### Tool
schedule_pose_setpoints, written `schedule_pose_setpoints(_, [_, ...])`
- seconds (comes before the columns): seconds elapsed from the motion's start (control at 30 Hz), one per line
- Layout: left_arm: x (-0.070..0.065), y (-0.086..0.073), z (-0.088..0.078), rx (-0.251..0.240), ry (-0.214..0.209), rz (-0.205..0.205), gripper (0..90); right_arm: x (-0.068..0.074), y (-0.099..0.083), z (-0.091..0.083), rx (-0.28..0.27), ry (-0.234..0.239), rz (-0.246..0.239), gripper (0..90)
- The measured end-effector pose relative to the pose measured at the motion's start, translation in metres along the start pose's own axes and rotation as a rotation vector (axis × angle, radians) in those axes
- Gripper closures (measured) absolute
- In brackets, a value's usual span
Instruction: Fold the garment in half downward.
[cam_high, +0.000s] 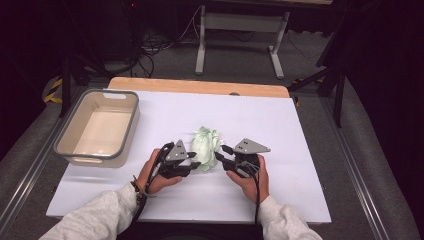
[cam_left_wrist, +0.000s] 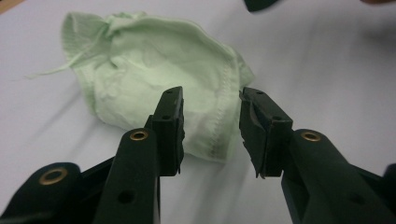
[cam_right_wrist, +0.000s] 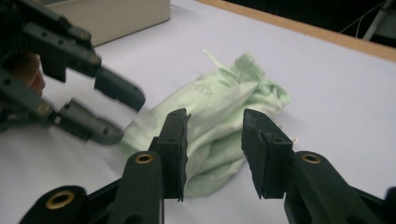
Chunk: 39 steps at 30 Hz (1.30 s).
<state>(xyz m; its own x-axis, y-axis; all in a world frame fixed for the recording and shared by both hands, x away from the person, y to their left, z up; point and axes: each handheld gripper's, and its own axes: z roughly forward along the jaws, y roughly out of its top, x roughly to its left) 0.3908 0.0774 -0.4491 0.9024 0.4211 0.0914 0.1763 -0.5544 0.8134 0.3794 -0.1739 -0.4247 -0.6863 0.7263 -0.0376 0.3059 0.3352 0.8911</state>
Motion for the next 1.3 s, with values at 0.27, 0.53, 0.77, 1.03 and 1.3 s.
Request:
schedule_pose_setpoints(0.27, [-0.003,-0.006,0.012,0.041,-0.006,0.019,65.8,-0.007,0.032,0.037,0.019,0.000,-0.084,68.5])
schedule_pose_setpoints(0.53, [0.001,-0.009,0.019,0.078,-0.005,-0.001,81.3,-0.004,0.031,0.061,0.113,0.017,-0.136,83.0])
schedule_pose_setpoints(0.77, [0.000,-0.010,0.020,0.093,-0.005,0.007,83.1,-0.015,0.017,0.062,0.205,-0.039,-0.126,84.4])
schedule_pose_setpoints(1.03, [-0.006,-0.010,0.020,0.111,0.002,0.040,79.6,-0.033,0.001,0.059,0.241,-0.072,-0.062,82.3])
schedule_pose_setpoints(1.3, [-0.006,-0.010,0.020,0.110,0.009,0.045,79.7,-0.033,-0.001,0.058,0.208,-0.081,-0.061,76.5])
